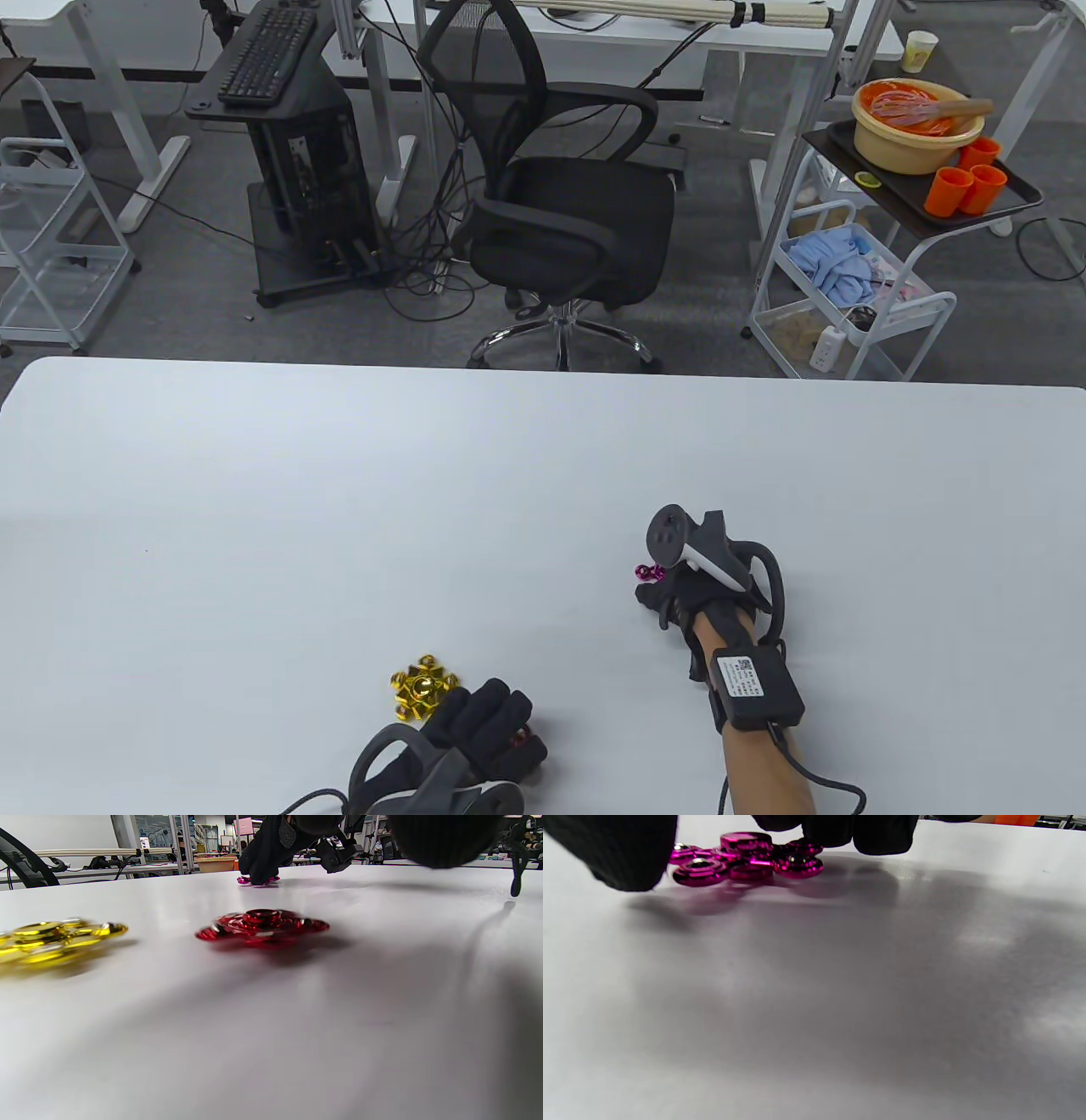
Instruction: Flick fidget spinner to spin
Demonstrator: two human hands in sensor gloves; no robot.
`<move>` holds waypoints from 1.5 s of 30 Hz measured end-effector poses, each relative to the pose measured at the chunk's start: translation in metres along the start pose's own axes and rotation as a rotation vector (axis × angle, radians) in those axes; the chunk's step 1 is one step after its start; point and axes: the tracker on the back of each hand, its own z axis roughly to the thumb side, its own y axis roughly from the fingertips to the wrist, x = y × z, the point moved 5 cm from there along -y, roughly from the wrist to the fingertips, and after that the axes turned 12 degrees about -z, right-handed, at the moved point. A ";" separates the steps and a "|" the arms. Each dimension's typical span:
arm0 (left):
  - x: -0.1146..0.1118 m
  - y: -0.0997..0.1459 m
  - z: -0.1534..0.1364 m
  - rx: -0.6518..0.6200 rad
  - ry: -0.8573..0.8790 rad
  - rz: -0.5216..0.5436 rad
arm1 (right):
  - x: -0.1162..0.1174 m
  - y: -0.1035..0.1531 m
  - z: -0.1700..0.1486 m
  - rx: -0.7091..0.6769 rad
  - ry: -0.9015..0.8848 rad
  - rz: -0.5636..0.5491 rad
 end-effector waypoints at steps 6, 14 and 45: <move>0.000 0.000 0.000 0.001 -0.001 -0.003 | 0.005 -0.003 0.002 -0.001 -0.019 0.028; 0.001 0.000 -0.001 0.011 -0.003 0.001 | 0.001 -0.003 0.004 -0.021 -0.056 -0.057; -0.002 0.003 -0.051 0.152 0.089 0.023 | 0.001 0.125 0.090 -0.514 -0.075 -0.210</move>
